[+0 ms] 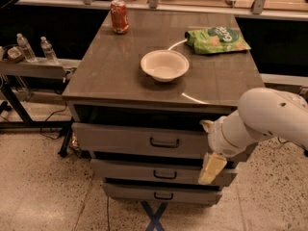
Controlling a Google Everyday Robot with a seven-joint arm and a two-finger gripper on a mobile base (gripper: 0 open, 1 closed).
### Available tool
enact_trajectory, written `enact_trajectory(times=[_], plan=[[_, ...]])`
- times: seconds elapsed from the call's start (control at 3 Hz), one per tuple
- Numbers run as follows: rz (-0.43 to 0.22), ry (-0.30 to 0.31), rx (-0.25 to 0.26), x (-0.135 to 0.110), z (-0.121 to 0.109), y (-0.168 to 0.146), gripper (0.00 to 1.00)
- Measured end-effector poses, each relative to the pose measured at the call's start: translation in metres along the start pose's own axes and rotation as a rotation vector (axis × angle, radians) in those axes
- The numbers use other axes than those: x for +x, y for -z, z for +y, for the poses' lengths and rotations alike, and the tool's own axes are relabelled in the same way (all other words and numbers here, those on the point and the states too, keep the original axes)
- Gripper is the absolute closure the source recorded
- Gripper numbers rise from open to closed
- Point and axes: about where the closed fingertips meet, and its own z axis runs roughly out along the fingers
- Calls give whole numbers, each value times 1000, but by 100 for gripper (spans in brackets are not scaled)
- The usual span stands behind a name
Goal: Open top drawer
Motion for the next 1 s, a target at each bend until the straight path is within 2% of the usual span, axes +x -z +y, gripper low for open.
enact_trajectory(times=[0.33, 0.67, 1.0], plan=[[1, -2, -5, -1, -7, -13, 7], [-2, -6, -9, 0, -6, -18, 22], [-4, -31, -7, 6, 8, -3, 53]])
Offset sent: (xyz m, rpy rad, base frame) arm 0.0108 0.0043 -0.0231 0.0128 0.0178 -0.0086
